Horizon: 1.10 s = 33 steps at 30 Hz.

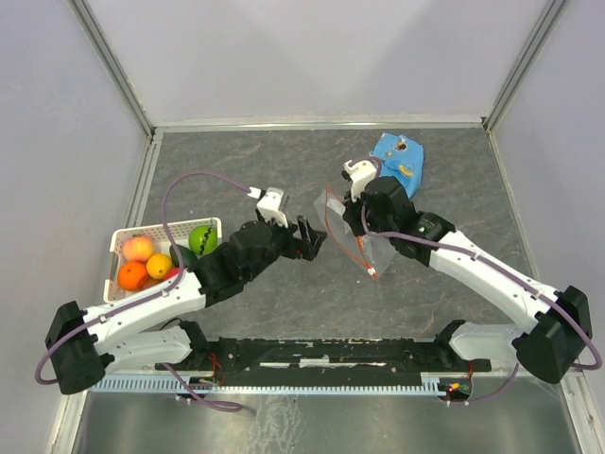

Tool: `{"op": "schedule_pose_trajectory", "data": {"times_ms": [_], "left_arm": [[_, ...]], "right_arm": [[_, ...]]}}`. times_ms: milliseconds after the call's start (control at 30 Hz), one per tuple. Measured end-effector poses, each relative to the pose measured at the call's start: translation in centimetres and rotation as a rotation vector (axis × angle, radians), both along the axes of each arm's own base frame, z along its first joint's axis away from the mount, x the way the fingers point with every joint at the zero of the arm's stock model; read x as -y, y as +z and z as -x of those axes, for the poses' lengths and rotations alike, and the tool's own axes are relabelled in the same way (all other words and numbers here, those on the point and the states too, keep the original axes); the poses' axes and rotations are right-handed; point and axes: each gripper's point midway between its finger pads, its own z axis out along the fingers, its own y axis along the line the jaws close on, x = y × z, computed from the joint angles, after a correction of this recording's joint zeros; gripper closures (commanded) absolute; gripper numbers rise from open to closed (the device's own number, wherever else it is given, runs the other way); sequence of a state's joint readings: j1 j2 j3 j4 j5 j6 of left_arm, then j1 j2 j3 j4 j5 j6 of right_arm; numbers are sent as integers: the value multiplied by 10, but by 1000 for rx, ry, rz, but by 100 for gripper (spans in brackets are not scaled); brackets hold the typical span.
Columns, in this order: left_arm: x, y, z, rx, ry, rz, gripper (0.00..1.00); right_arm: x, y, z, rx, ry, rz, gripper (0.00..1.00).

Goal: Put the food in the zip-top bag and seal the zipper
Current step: Open the zipper of the food storage bag.

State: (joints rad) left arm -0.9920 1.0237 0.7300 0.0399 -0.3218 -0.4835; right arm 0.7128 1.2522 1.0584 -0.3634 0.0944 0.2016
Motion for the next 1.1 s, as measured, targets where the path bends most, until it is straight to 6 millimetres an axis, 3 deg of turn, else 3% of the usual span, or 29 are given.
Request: {"op": "schedule_pose_trajectory", "data": {"times_ms": [267, 433, 600, 767, 800, 1100], "left_arm": [[2, 2, -25, -74, 20, 137, 14], [11, -21, -29, -137, 19, 120, 23], [13, -43, -31, -184, 36, 84, 50], [11, -50, -31, -198, 46, 76, 93], [11, -50, -31, -199, 46, 75, 97], [5, -48, -32, -186, 75, 75, 97]], "right_arm": [[-16, -15, 17, 51, 77, 18, 90], [-25, -19, 22, 72, 102, 19, 88], [-33, -15, 23, 100, 123, 5, 86], [-35, -16, 25, 105, 135, 8, 81], [-35, -16, 25, 106, 136, 8, 80], [-34, -23, 31, 73, 123, 25, 51]]}}
